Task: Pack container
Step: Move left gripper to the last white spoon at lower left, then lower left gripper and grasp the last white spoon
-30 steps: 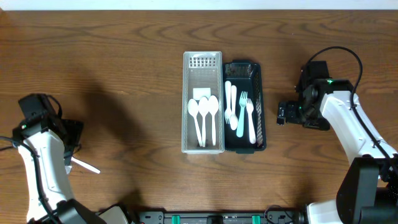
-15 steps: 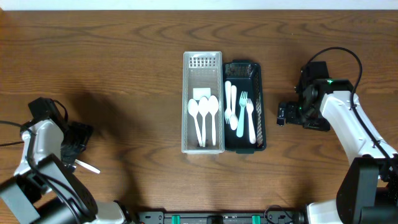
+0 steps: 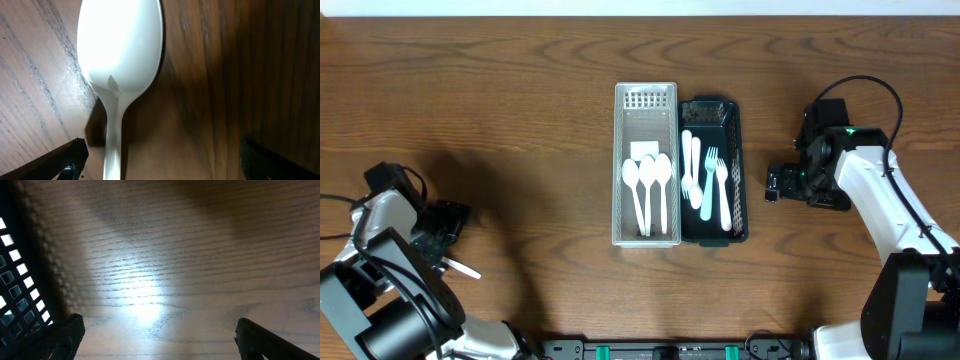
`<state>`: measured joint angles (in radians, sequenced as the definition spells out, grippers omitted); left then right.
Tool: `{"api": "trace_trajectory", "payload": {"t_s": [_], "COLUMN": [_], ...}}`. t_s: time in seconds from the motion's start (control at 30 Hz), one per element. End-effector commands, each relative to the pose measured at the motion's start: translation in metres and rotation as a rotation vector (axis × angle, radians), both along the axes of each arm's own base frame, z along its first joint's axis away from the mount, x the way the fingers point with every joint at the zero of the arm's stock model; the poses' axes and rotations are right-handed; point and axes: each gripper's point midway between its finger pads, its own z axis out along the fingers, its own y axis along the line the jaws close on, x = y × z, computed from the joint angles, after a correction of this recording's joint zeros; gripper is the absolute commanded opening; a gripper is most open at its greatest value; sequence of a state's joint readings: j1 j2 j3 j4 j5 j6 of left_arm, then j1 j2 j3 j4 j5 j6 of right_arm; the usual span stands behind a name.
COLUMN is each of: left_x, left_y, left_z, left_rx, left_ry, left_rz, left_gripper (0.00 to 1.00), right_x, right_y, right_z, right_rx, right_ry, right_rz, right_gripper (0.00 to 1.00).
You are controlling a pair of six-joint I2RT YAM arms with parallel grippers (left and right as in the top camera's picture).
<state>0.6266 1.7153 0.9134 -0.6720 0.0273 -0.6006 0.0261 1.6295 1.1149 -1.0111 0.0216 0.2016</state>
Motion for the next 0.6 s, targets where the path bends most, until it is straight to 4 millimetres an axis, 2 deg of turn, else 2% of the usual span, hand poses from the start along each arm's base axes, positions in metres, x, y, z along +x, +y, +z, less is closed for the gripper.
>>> {"api": "trace_trajectory", "payload": {"t_s": [0.0, 0.2, 0.57], "left_x": [-0.0142, -0.0171, -0.0187], "left_y": [0.002, -0.0001, -0.0014], "left_z": [-0.0146, -0.0168, -0.0177], "left_rx": [-0.012, -0.016, -0.02], "left_ry": [0.066, 0.072, 0.077], "left_rz": [0.012, 0.012, 0.012], "left_gripper": [1.0, 0.72, 0.62], "right_x": [-0.0011, -0.0008, -0.0009], "right_y": [-0.0013, -0.0013, -0.0013], "right_z": [-0.0011, -0.0011, -0.0011], "right_rx": [0.003, 0.003, 0.003], "right_ry": [0.005, 0.004, 0.004], "right_rz": [-0.012, -0.012, -0.012], "right_gripper": [0.99, 0.99, 0.99]}}
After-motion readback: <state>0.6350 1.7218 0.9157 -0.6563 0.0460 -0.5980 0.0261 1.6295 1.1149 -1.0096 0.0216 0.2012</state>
